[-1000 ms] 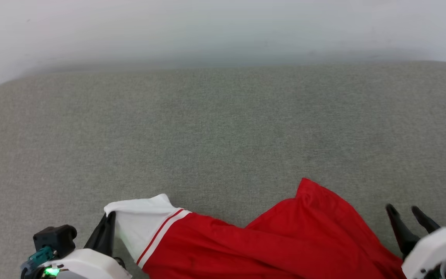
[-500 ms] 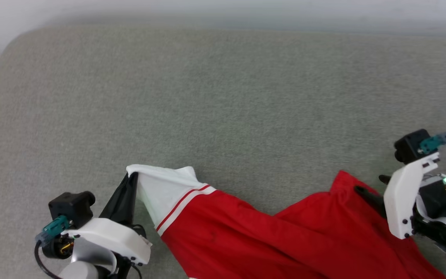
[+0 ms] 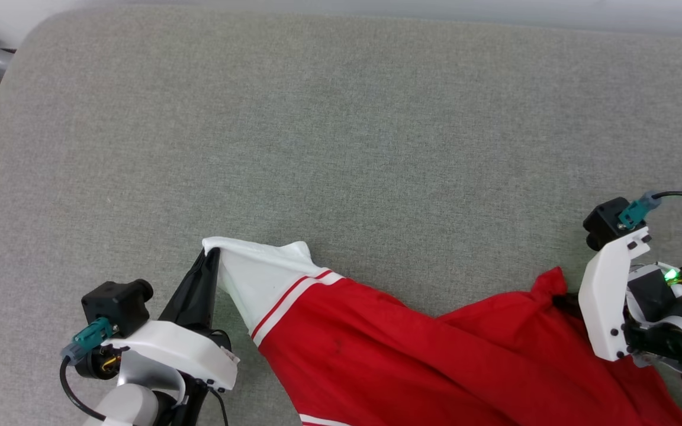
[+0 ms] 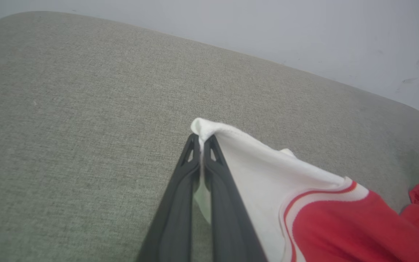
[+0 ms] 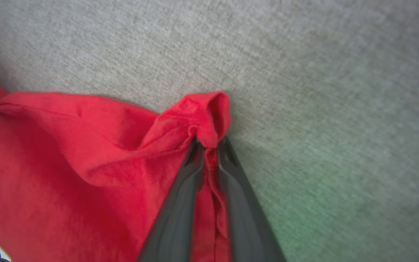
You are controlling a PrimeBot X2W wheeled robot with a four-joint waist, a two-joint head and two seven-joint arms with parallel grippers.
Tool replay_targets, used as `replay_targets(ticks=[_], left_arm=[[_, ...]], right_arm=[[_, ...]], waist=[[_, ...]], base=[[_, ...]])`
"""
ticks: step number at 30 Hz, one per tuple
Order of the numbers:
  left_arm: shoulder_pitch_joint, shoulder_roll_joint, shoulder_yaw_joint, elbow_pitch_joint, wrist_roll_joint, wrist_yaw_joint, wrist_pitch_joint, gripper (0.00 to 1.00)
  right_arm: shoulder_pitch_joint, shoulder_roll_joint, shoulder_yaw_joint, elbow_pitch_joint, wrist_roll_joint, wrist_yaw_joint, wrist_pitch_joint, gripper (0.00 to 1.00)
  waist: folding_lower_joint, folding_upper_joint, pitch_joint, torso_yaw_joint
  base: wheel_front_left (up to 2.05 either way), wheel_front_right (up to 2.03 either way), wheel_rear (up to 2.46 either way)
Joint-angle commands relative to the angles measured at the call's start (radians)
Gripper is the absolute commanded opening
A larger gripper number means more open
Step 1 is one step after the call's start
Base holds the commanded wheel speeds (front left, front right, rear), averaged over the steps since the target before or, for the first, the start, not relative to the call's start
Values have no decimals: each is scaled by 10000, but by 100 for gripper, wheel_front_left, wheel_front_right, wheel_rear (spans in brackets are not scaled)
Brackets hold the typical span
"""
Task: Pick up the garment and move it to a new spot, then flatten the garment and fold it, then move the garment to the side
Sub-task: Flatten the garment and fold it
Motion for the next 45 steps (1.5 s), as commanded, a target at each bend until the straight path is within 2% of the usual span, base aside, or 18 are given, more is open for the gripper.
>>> replay_targets(ticks=[1,9,15,20,25,31,40,45], left_arm=[[-92,13,43,90,-40,-53,-67,0],[-564,576,144,311,135,-214,227,0],[-1503,1113,435,569,161,-285,663,0],[-2650,1408,697,1244,-46,-588,1081,0],[-4101,1326,799,2093,-193,-988,1265,0],[-6786,1217,676,3472,258,-1414,1332,0],[-10550,1215,562,5180,1302,-1202,1082,0],[-12257,1161,736,5824,1383,-1296,903,0]], right_arm=[[573,164,497,565,193,-2,160,0],[-459,98,-699,197,71,-5,-1385,0],[-1102,780,-1677,514,-509,-3,-2401,0],[-1857,1437,-1934,896,-843,-3,-2960,0],[-2737,1706,-2227,1216,-1150,-3,-3503,0],[-4577,1968,-2871,1816,-1904,-5,-4539,0],[-7721,2410,-3874,3015,-3107,-8,-6002,0],[-9386,2516,-4303,3699,-3630,-10,-6786,0]], waist=[[0,0,-122,-76],[0,0,-816,-429],[0,0,-1269,-1011],[0,0,-1513,-1444],[0,0,-1468,-1559],[0,0,-1115,-1662],[0,0,-383,-1800],[0,0,359,-1790]], base=[[0,0,0],[0,0,0],[0,0,0],[0,0,0],[0,0,0],[0,0,0],[0,0,0],[0,0,0]])
